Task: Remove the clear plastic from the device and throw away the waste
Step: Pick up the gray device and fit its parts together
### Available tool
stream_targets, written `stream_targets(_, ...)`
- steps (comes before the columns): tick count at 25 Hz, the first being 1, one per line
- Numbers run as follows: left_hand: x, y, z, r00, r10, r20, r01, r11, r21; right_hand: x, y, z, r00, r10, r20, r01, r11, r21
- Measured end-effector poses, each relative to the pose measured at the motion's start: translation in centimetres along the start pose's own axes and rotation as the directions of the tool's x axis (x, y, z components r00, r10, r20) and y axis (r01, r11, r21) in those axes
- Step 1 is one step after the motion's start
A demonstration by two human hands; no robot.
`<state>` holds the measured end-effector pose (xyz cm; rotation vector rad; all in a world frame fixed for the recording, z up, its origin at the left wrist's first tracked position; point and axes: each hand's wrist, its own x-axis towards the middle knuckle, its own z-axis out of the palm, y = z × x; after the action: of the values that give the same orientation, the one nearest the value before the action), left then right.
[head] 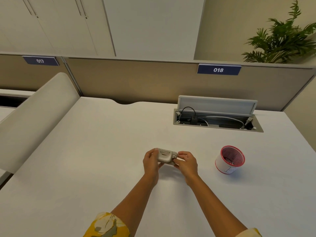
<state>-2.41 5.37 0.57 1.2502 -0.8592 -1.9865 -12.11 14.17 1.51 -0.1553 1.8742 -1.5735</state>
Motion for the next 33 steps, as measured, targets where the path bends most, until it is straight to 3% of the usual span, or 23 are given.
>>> stream_targets(4,1.2,0.1,-0.1,0.996,0.06,-0.062,-0.047,0.979,0.199,1.2,0.8,2.0,0.995,-0.027,-0.092,0.018,0.995,-0.097)
stream_targets(7,2.8,0.4,-0.4,0.994,0.104,-0.014,-0.093,0.932,0.349,2.4,1.0,3.6,0.985,-0.097,-0.143,0.073,0.984,-0.164)
stream_targets(12,6.2,1.3,-0.4,0.996,0.094,0.003,-0.084,0.875,0.477,5.2,0.2,5.9,0.978,-0.085,-0.193,0.062,0.99,-0.123)
stream_targets(17,11.2,2.5,0.7,0.992,0.114,0.053,-0.125,0.854,0.505,9.5,-0.9,7.9,0.96,-0.179,-0.216,0.15,0.978,-0.147)
stream_targets(25,16.4,4.9,3.4,0.982,0.188,0.008,-0.167,0.85,0.5,15.2,-2.6,10.0,0.966,-0.217,-0.141,0.186,0.961,-0.204)
stream_targets(33,20.4,5.5,4.4,0.976,0.213,-0.044,-0.144,0.784,0.604,17.4,-2.4,10.7,0.974,-0.203,0.097,0.222,0.937,-0.27)
